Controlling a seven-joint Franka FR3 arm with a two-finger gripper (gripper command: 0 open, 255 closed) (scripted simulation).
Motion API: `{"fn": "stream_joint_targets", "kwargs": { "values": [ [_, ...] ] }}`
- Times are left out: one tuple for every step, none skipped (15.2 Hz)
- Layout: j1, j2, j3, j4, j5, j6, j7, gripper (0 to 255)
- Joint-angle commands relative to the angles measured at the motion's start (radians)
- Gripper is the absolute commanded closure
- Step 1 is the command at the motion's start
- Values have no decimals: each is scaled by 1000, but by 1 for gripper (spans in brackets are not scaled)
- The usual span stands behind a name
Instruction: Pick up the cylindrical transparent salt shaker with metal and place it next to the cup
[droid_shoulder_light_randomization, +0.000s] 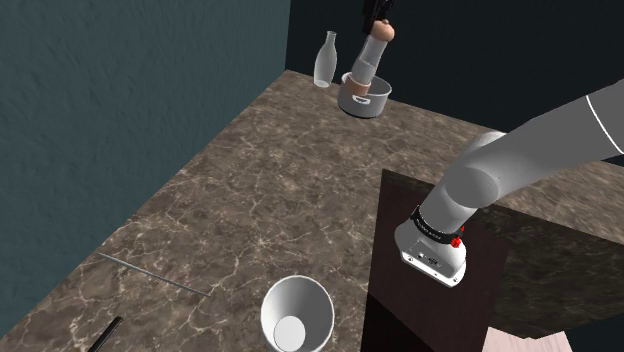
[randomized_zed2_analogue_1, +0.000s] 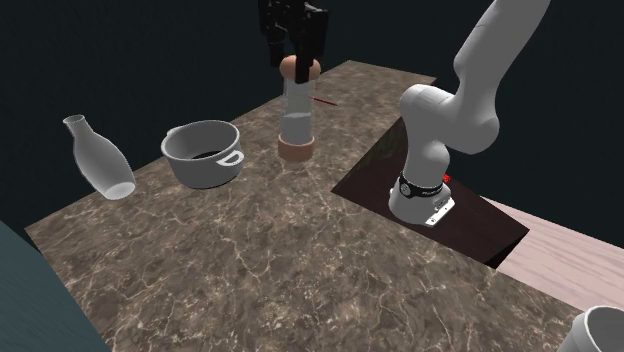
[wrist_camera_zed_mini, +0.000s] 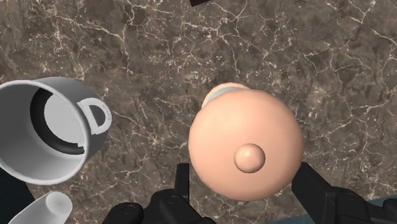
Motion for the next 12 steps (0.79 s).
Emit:
{"fn": "stream_joint_targets", "kwargs": {
  "values": [
    [14, -36, 40, -21, 16, -19, 51, 255],
    [21, -48, 59, -30, 25, -24, 74, 255],
    [28, -59, 77, -37, 34, -30, 97, 255],
    [35, -70, 96, -44, 44, -35, 120, 255],
    [42, -79, 115, -49, 54, -40, 143, 255],
    [49, -88, 134, -53, 64, -46, 166, 255],
    [56, -95, 153, -57, 74, -51, 190, 255],
    [63, -101, 172, -59, 85, -55, 213, 255],
    [69, -106, 192, -60, 96, -60, 237, 255],
    [76, -110, 212, -59, 107, -65, 261, 255],
    [83, -113, 231, -58, 118, -69, 285, 255],
    [89, -115, 251, -56, 129, -73, 309, 255]
  ]
}}
